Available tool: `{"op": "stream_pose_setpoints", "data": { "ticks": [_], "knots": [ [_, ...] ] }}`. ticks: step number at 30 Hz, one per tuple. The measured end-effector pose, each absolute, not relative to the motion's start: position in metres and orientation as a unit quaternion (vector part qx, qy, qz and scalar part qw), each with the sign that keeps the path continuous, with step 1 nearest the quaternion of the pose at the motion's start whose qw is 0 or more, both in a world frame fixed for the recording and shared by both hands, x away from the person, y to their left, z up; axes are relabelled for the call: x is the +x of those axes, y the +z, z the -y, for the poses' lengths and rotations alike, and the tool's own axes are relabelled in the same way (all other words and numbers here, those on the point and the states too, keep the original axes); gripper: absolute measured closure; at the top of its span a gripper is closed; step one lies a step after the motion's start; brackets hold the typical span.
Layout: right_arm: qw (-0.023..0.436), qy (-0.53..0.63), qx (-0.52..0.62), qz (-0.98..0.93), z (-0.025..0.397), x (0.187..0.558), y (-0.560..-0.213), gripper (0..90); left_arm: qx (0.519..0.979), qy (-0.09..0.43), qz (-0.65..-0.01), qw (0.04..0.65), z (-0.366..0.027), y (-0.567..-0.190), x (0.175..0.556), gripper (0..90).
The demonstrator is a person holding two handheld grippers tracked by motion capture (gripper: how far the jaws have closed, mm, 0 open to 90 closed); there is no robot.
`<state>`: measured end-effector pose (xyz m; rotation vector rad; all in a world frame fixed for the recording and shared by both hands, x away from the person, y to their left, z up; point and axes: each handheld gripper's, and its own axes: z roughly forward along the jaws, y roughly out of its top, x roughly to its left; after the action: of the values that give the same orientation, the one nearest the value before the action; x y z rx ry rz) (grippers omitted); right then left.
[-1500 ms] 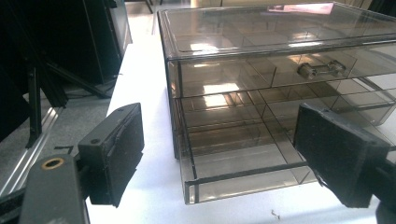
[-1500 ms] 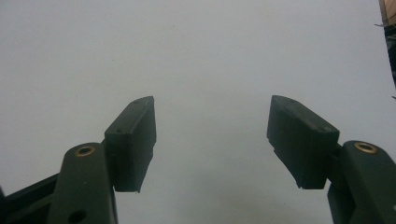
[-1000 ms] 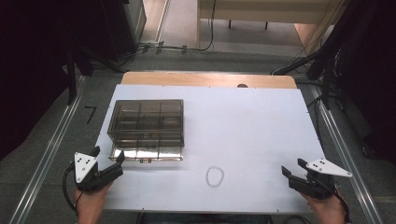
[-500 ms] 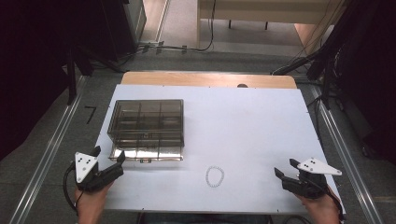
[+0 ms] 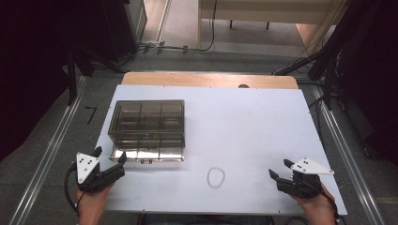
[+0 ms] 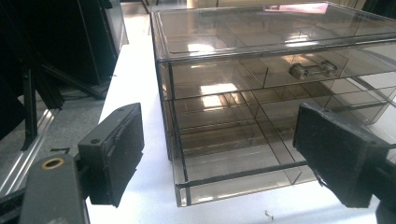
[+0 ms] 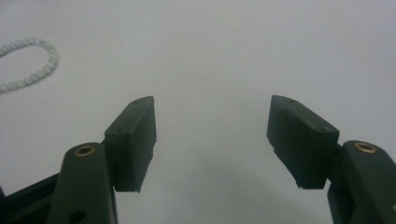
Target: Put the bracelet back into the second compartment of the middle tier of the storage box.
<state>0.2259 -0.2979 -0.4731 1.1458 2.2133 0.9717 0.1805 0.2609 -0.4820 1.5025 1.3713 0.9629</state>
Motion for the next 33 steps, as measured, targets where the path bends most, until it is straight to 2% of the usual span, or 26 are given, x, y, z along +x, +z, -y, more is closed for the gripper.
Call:
{"op": "stream_pose_setpoints", "data": {
  "ticks": [33],
  "knots": [
    [0.213, 0.359, 0.364, -0.833, 0.251, 0.236, -0.476, 31.7, 0.603, 0.382, -0.550, 0.433, -0.259, -0.483, 0.182, 17.2]
  ]
}}
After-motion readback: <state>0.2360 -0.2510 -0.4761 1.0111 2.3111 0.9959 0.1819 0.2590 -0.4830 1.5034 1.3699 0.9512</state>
